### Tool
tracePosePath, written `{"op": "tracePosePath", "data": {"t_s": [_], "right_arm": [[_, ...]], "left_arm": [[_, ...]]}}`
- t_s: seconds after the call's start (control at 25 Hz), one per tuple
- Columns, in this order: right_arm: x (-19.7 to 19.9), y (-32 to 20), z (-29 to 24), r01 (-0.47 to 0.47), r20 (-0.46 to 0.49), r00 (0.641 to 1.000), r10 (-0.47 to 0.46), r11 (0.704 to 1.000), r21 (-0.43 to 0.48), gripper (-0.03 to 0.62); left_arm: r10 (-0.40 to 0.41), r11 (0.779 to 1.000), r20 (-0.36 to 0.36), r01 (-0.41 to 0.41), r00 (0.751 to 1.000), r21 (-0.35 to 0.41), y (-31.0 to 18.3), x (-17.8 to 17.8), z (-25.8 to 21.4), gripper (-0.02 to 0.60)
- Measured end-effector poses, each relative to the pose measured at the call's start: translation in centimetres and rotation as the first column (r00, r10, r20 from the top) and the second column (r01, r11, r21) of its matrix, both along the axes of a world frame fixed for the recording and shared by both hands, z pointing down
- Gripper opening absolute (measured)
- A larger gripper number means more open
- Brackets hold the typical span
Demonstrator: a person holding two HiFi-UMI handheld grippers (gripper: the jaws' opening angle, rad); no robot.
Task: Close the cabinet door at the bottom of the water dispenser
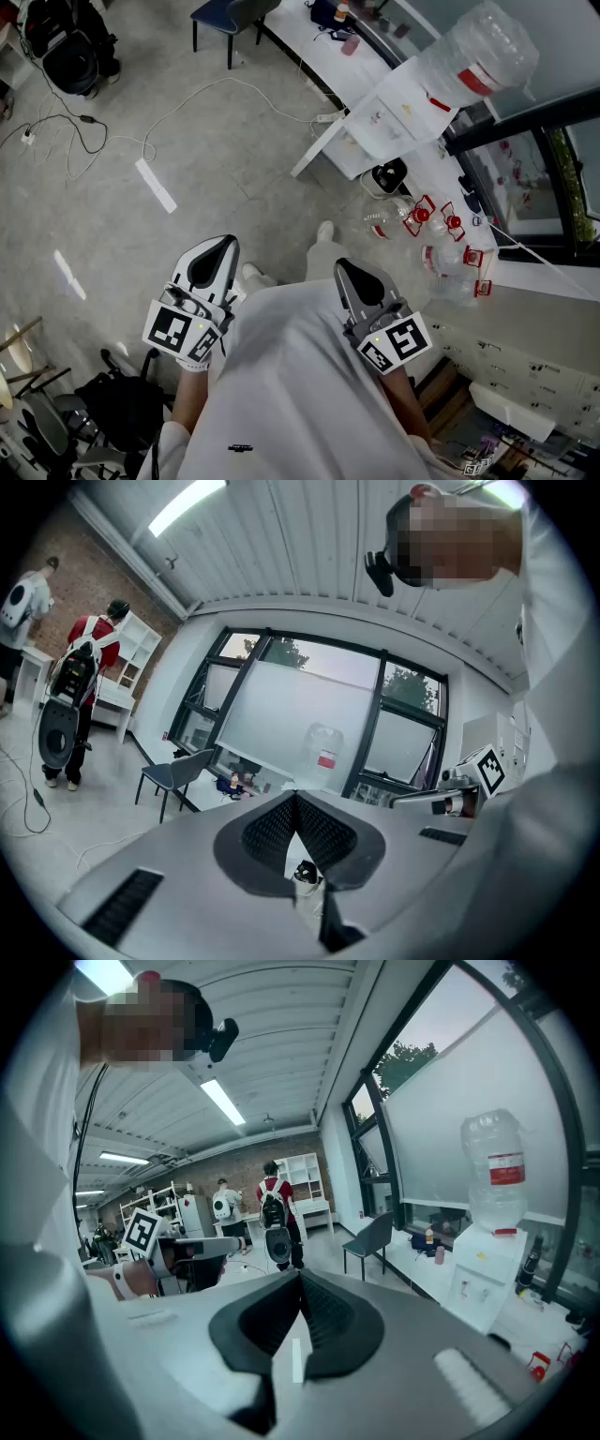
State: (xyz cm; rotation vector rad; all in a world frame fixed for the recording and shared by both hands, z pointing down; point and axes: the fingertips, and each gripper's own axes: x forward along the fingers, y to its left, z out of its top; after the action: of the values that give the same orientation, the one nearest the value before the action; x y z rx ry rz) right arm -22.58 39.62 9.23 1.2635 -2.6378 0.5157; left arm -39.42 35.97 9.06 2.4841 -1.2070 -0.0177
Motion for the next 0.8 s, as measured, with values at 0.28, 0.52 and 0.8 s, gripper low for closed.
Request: {"op": "tracePosePath", "data": {"t_s": [0.28,0.52,0.8], "right_arm": [[1.3,-4.1,0.4,-0.007,-0.023,1.0,0.009,0.996,0.094,0.011],[3.9,-4.6,0.0,-0.034,-0.017,0.999,0.036,0.992,0.119,0.01],[11.2,-3.2,0.7,-0.141,0.065,0.989,0.136,0.986,0.089,0.009]], "left_arm": [[0.009,1.0,0.011,-0.009,1.0,-0.008,0.0,5.9,0.6,0.006],[0.009,0.999,0.053,-0.006,0.999,-0.05,-0.4,9.2,0.9,0.006],[0.027,0.998,0.077,-0.023,0.997,-0.057,0.1,14.9,0.6,0.006]]}}
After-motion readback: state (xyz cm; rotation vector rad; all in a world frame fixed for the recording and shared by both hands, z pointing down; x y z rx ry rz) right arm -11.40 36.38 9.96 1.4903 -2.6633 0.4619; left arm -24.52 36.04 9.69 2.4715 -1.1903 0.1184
